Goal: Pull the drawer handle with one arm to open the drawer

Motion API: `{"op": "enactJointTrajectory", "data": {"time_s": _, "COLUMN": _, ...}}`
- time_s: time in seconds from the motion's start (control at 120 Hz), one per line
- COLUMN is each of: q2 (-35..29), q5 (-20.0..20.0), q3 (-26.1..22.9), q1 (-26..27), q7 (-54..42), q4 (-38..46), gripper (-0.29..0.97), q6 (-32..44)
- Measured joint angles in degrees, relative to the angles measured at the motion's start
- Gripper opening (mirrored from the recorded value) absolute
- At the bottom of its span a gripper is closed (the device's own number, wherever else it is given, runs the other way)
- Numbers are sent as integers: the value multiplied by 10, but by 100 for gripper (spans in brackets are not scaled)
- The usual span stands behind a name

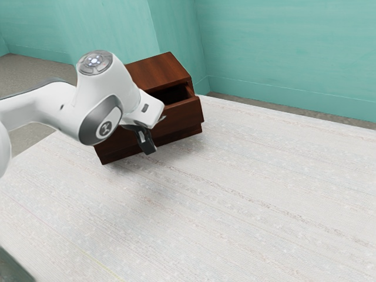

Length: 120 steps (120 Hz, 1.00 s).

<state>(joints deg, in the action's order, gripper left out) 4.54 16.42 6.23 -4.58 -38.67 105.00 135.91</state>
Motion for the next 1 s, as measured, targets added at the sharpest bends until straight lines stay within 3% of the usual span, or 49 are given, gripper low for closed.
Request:
{"op": "enactJointTrajectory", "data": {"time_s": 0.475, "q2": -47, "q5": 15, "q3": -4, "q1": 27, "q7": 25, "q4": 61, "gripper": 68, "q6": 5}}
{"op": "enactJointTrajectory", "data": {"time_s": 0.725, "q2": -73, "q5": 21, "q3": -15, "q1": 25, "q7": 38, "q4": 88, "gripper": 64, "q6": 7}}
{"op": "enactJointTrajectory", "data": {"time_s": 1.0, "q2": -99, "q5": 33, "q3": -29, "q1": 15, "q7": 55, "q4": 114, "gripper": 67, "q6": 6}}
